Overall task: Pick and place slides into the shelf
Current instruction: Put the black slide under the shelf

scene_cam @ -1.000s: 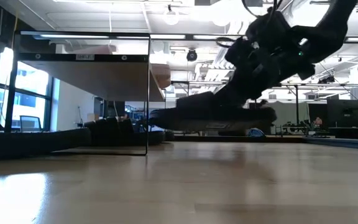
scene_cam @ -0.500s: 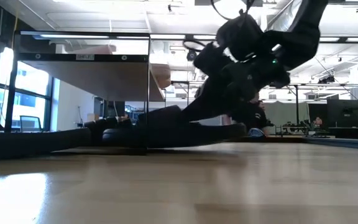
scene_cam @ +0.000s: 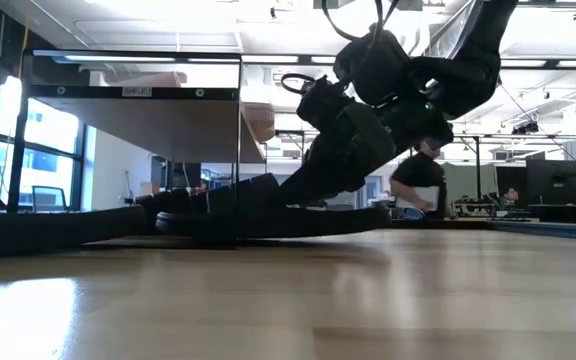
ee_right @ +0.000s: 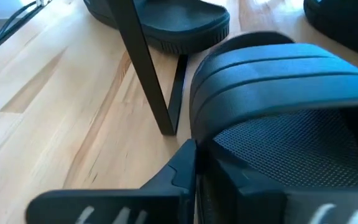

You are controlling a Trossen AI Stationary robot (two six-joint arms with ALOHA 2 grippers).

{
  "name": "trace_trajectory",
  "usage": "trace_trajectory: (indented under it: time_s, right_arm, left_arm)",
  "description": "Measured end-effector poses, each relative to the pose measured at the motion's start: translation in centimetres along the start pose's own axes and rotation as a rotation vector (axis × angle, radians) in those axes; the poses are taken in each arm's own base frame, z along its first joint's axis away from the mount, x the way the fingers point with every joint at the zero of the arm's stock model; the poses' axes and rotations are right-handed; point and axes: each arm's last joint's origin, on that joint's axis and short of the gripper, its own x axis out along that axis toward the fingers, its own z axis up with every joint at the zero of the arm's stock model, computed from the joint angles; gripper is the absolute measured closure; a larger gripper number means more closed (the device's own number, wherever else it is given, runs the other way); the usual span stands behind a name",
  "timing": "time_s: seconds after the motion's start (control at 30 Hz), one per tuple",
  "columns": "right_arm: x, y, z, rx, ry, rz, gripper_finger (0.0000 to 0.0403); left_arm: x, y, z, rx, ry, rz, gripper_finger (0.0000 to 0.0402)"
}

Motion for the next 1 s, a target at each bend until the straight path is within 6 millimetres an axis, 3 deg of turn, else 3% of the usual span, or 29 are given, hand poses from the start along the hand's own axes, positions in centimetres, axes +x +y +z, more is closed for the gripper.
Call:
trace_trajectory:
  time_s: [0.47,1.0]
  right_arm:
    - [-0.1,0.0,-0.1,-0.002,0.018,0.007,0.0292]
    - [-4.1,0.8,2.5,-0.038,0.131,-0.119,0.0284]
  left_arm:
    - [0.0,0.0,0.0,-0.002,0.013,-0.013,0.0401]
    - [0.2,-1.0,0.2,-0.118,0.046,-0.129,0.0401]
